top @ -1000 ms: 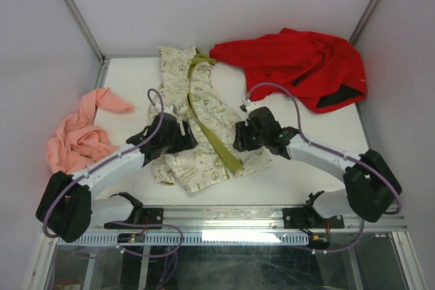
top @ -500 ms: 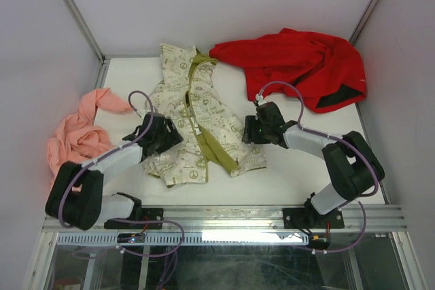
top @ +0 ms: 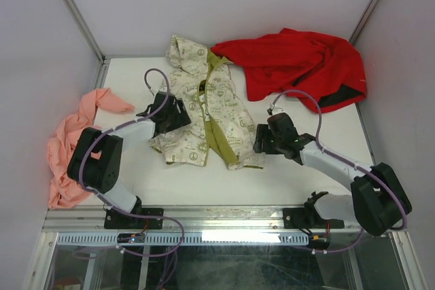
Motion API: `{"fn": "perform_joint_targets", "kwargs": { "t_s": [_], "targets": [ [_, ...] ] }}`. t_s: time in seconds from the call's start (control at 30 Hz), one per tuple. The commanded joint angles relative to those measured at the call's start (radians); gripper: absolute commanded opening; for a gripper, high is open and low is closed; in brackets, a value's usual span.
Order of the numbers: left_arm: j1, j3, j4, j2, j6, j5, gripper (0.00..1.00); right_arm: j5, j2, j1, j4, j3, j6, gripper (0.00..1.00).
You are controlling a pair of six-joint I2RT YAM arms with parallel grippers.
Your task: Zip up the jacket
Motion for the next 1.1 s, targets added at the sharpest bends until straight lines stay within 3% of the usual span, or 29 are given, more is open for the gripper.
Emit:
{"fn": "perform_joint_targets", "kwargs": {
  "t_s": [0.0, 0.2, 0.4, 0.77, 1.07],
  "targets": [
    [-0.024, -0.106, -0.033, -0.174, 0.027, -0.032, 0.7, 0.005, -0.114, 0.072, -0.025, 0.043, -0.017, 0.61],
    [-0.216, -0.139, -0.156, -0.379, -0.007, -0.068, 0.7, -0.113, -0.145, 0.143, 0.051, 0.062, -0.004, 0.64],
    [-0.364, -0.151, -0.173, -0.39, -0.065, -0.035, 0.69, -0.215, -0.037, 0.19, 0.177, 0.064, 0.05, 0.65],
    [-0.377, -0.325, -0.146, -0.379, -0.153, 0.002, 0.66, -0.248, 0.174, 0.223, 0.257, 0.089, 0.093, 0.66],
    [-0.377, -0.384, -0.147, -0.519, -0.198, -0.003, 0.68, -0.301, 0.208, 0.286, 0.272, 0.126, 0.107, 0.66]
  ]
}}
